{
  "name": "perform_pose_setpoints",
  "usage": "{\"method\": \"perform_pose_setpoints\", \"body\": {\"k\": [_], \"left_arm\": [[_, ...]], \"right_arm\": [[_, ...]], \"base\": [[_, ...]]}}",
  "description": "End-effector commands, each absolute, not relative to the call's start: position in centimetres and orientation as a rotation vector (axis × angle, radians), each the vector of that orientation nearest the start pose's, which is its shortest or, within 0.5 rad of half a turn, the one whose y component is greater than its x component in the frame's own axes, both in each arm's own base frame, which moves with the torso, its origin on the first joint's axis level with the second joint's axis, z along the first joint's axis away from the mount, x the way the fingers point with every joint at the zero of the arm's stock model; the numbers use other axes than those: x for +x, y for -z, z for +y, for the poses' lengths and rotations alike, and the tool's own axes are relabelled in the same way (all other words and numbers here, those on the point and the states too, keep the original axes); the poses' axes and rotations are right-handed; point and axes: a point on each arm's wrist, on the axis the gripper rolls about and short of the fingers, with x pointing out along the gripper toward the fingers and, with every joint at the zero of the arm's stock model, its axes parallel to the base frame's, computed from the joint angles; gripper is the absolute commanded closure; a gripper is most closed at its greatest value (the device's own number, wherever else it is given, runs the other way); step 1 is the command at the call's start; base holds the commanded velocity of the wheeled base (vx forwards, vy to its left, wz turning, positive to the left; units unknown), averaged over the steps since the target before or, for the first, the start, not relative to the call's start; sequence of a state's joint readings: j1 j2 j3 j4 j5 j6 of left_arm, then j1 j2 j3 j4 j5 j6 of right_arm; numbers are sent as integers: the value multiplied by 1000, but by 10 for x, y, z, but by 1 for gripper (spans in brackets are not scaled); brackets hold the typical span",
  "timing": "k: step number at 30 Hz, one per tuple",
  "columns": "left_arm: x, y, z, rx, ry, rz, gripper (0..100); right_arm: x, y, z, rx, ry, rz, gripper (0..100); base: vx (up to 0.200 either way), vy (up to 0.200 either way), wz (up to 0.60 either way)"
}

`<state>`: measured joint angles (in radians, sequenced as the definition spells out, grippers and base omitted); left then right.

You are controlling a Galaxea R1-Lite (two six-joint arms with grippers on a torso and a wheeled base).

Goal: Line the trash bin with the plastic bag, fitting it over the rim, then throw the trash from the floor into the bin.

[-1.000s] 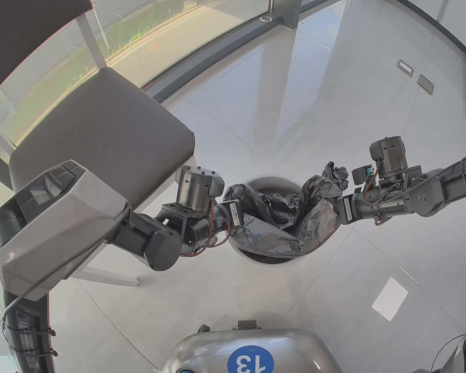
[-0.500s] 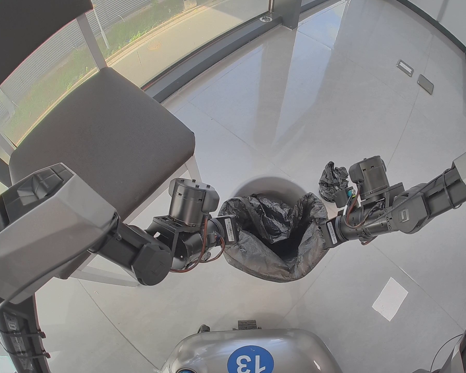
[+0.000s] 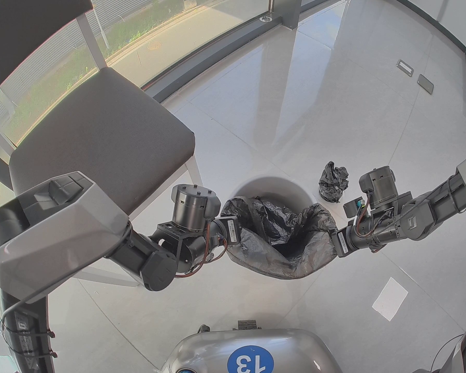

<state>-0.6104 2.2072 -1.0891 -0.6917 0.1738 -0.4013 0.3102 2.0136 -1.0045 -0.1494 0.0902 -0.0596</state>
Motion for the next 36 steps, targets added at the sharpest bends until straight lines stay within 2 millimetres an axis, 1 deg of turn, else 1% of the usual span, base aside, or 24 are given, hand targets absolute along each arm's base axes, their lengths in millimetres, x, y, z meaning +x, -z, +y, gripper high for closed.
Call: {"method": "perform_pose_setpoints", "body": {"k": [1,2,4,7,11,12,14,15,17,19,22,26,28,30,36], "left_arm": [[353,-63,-228,-209,324,459,100],[353,-63,-228,-209,324,459,100],[359,-66,-225,-214,320,423,100],[366,-74,-223,-229,316,393,100],[372,-86,-223,-245,316,355,100],[375,-92,-221,-254,313,336,100],[379,-98,-219,-263,308,319,100],[379,-99,-219,-265,307,315,100],[384,-104,-212,-272,290,299,100],[387,-105,-206,-275,277,294,100],[391,-106,-198,-279,258,290,100],[396,-108,-187,-284,232,282,100],[399,-108,-185,-286,225,278,100],[401,-106,-185,-286,225,278,100],[405,-97,-191,-286,228,289,100]], "right_arm": [[336,-88,110,-152,-403,835,100],[336,-88,110,-152,-403,835,100],[338,-90,110,-150,-400,823,100],[348,-99,103,-135,-379,778,100],[358,-113,98,-122,-357,721,100],[364,-122,96,-115,-348,687,100],[370,-131,92,-110,-337,655,100],[371,-132,91,-107,-334,651,100],[376,-142,88,-103,-324,616,100],[378,-145,85,-101,-315,605,100],[381,-148,80,-105,-305,592,100],[383,-147,72,-110,-286,594,100],[385,-146,68,-116,-280,593,100],[386,-147,68,-117,-279,587,100],[394,-139,70,-118,-281,598,100]], "base": [[0,0,0],[0,0,0],[0,0,0],[0,0,0],[0,0,0],[0,0,0],[0,0,0],[0,0,0],[0,0,0],[0,0,0],[0,0,0],[0,0,0],[0,0,0],[0,0,0],[0,0,0]]}}
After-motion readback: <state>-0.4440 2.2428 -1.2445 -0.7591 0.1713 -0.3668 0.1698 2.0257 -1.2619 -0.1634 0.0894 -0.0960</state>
